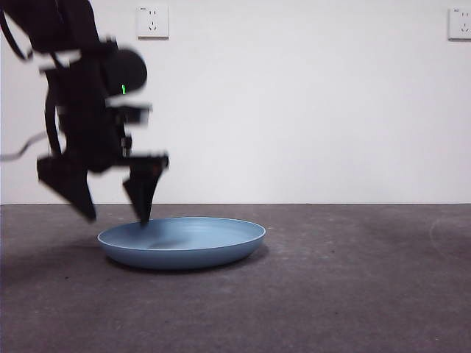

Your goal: Pick up the plate,pick up the cloth,clean the plate with the cloth

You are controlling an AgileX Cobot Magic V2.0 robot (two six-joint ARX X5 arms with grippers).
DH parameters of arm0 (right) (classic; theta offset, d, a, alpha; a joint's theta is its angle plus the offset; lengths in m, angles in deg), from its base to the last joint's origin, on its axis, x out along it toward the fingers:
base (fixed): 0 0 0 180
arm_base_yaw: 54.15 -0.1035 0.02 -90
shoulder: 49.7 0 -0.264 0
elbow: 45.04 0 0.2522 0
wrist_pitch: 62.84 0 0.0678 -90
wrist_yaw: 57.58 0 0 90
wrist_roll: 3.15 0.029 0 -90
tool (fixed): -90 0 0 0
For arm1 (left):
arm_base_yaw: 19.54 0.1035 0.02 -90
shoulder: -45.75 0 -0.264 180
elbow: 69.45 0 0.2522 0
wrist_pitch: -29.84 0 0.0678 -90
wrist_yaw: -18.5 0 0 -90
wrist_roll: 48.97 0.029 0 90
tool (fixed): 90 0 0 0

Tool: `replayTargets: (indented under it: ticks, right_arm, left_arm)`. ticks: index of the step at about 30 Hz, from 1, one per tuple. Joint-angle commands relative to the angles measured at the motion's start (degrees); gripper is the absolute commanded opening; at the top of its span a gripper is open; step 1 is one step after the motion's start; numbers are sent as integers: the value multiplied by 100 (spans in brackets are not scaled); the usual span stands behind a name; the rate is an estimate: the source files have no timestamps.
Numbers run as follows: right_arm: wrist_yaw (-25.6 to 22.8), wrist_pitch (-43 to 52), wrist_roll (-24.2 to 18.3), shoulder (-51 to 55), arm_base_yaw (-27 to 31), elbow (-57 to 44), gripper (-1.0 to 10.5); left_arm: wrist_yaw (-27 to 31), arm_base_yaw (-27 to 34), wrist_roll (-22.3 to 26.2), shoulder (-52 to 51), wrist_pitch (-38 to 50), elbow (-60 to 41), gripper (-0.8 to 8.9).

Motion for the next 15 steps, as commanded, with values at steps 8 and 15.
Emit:
replayTargets:
  ticks: [8,15]
  right_arm:
    - [1333,-146,199,-1274,905,-33,-16]
    - [2577,-107,448,-2745,1891,-33,-16]
  left_arm:
    - [15,-79,-155,-2201,-361,-20,441]
    - [11,-426,-166,-3807,-1189,-31,440]
